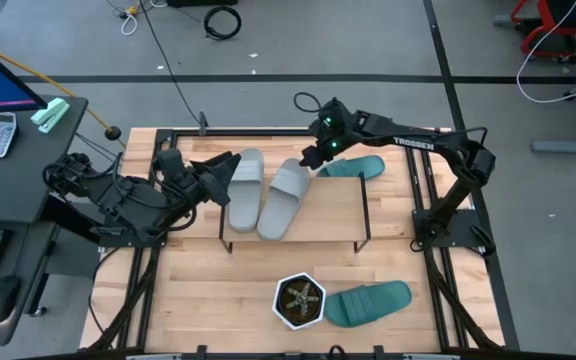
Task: Pick and place slides into the shelf
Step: Put the gray slide on the shelf aligned with the other gray slide
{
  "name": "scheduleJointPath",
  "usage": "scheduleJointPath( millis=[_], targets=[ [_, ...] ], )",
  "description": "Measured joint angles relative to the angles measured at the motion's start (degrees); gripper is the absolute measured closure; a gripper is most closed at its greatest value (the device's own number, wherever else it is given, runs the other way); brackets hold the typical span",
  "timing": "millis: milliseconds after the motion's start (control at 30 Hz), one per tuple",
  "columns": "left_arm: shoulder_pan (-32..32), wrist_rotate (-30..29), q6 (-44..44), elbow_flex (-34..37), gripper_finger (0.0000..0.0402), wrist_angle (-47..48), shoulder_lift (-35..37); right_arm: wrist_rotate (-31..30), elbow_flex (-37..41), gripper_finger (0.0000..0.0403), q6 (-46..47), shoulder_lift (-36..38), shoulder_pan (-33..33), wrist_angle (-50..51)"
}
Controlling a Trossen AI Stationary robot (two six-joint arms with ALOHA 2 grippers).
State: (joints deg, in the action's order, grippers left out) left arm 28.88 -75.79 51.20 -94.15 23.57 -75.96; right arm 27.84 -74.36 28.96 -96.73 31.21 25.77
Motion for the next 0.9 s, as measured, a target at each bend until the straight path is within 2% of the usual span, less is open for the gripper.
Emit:
scheduleJointPath(
  millis=[300,533,700,900],
  targets=[
    [0.0,0.0,0.0,0.0,0.0218,0.0,0.0,1.7,0.0,0.0281,2.9,-0.1,0.6,-6.0],
    [0.0,0.0,0.0,0.0,0.0219,0.0,0.0,1.8,0.0,0.0306,2.6,0.0,0.8,-6.2],
    [0.0,0.0,0.0,0.0,0.0219,0.0,0.0,1.9,0.0,0.0298,2.5,0.0,1.0,-6.2],
    [0.0,0.0,0.0,0.0,0.0214,0.0,0.0,2.3,0.0,0.0261,2.7,-1.1,0.9,-6.2]
  ],
)
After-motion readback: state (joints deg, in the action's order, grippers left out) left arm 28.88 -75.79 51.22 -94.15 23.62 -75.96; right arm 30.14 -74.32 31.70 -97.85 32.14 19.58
